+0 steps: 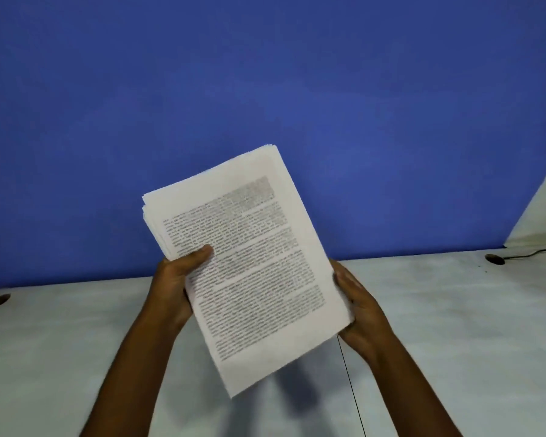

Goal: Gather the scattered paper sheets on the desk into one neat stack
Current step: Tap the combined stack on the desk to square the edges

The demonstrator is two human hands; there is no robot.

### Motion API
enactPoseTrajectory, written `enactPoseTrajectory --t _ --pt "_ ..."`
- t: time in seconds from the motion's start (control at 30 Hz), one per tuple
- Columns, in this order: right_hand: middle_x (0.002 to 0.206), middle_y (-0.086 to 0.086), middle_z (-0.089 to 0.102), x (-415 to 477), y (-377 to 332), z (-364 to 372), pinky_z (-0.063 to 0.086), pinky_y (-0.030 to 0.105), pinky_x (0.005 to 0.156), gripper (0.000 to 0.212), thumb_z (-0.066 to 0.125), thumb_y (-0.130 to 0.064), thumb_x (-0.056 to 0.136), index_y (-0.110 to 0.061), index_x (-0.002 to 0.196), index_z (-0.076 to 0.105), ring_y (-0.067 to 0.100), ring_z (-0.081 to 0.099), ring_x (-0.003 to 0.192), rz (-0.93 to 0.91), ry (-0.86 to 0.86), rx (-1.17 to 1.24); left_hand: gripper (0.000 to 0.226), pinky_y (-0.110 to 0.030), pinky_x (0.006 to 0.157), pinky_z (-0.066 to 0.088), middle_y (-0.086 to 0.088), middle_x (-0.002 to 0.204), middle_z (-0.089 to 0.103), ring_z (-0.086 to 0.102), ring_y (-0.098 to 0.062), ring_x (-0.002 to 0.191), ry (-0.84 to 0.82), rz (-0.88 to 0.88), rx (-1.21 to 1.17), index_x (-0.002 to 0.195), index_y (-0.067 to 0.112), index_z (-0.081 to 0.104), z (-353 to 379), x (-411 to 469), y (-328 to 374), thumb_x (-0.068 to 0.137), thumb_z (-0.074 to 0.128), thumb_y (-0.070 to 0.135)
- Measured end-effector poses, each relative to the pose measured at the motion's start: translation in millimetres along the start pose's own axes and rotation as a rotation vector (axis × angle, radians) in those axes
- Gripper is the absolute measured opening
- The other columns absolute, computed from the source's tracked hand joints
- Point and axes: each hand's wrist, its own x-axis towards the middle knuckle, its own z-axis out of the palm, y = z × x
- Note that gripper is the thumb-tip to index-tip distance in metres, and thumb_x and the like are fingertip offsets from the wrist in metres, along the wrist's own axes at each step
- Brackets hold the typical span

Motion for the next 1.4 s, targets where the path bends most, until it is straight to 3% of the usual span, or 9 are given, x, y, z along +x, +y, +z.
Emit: enactPoseTrajectory --t 0.13,0.3,0.5,0.67,0.8,0.93,1.1,1.33,1.4 --pt "0.128 0.018 0.066 -21.1 5.8 -16.7 0.056 0.039 0.093 0.038 0.065 -0.014 0.092 -0.011 0.129 0.064 0.033 0.066 0.114 0.263 -0.091 -0.278 0.044 -0.047 0.087 0.058 -0.02 0.124 0.068 0.07 -0.036 0.1 0.046 -0.223 0.023 0.125 0.006 0.066 -13.5 -13.7 -20.6 0.081 0.064 0.007" --pt "0.122 0.019 0.068 -17.7 6.3 -20.3 0.056 0.042 0.087 0.041 0.071 -0.035 0.088 -0.009 0.119 0.073 0.034 0.069 0.102 0.481 0.031 -0.087 0.061 -0.05 0.092 0.052 -0.023 0.13 0.062 0.065 -0.04 0.101 0.021 -0.569 -0.049 0.132 0.0 0.061 -1.7 -33.4 -61.8 0.073 0.074 0.011" --pt "0.107 0.018 0.073 -16.5 1.6 -40.8 0.059 0.039 0.076 0.042 0.064 -0.044 0.084 -0.012 0.109 0.078 0.031 0.072 0.085 0.568 0.131 -0.035 0.056 -0.044 0.077 0.059 -0.016 0.112 0.07 0.07 -0.033 0.091 0.04 -0.631 -0.289 0.13 0.009 0.065 7.2 -47.7 -94.6 0.085 0.066 0.041" --pt "0.113 0.018 0.071 -13.7 -8.6 -56.4 0.055 0.039 0.08 0.055 0.065 -0.051 0.084 -0.013 0.124 0.071 0.034 0.07 0.091 0.597 0.146 -0.027 0.042 -0.041 0.078 0.06 -0.02 0.113 0.072 0.072 -0.036 0.089 0.101 -0.558 -0.066 0.121 0.005 0.07 37.0 -67.0 -114.0 0.091 0.059 0.031" --pt "0.109 0.019 0.072 -26.9 -12.0 -79.3 0.058 0.037 0.074 0.052 0.064 -0.048 0.084 -0.012 0.12 0.072 0.033 0.071 0.086 0.528 0.141 0.033 0.02 -0.028 0.051 0.058 -0.02 0.091 0.076 0.075 -0.028 0.068 0.147 -0.38 0.088 0.097 0.0 0.072 48.5 -106.1 -133.8 0.086 0.058 0.009" --pt "0.119 0.016 0.071 -41.8 -18.0 -89.1 0.06 0.042 0.081 0.036 0.061 -0.032 0.091 -0.014 0.122 0.071 0.035 0.071 0.101 0.477 0.035 -0.074 0.043 -0.023 0.069 0.058 -0.008 0.107 0.077 0.074 -0.026 0.097 0.139 -0.162 0.326 0.115 0.012 0.067 46.9 -120.5 -145.9 0.075 0.082 0.018" --pt "0.122 0.016 0.07 -38.6 -19.1 -97.2 0.055 0.047 0.09 0.046 0.073 -0.021 0.079 -0.015 0.124 0.068 0.038 0.068 0.109 0.435 -0.043 -0.21 0.035 -0.02 0.059 0.057 -0.005 0.103 0.077 0.076 -0.02 0.087 0.165 -0.294 0.244 0.111 0.013 0.07 48.5 -110.7 -145.1 0.081 0.064 0.029" --pt "0.125 0.011 0.07 -31.2 -23.4 -107.8 0.058 0.038 0.085 0.05 0.075 -0.023 0.08 -0.016 0.128 0.063 0.031 0.068 0.11 0.396 -0.073 -0.242 0.068 -0.027 0.065 0.059 -0.011 0.103 0.077 0.075 -0.025 0.089 0.182 -0.263 0.225 0.1 0.01 0.078 52.0 -102.0 -147.4 0.042 0.099 0.037" --pt "0.122 0.012 0.071 -22.5 -24.9 -102.1 0.057 0.04 0.089 0.043 0.067 -0.016 0.084 -0.013 0.127 0.064 0.031 0.069 0.11 0.42 -0.07 -0.249 0.043 -0.028 0.062 0.06 -0.013 0.099 0.077 0.075 -0.025 0.082 0.167 -0.316 0.108 0.101 0.006 0.076 58.4 -86.2 -138.3 0.067 0.083 0.031"
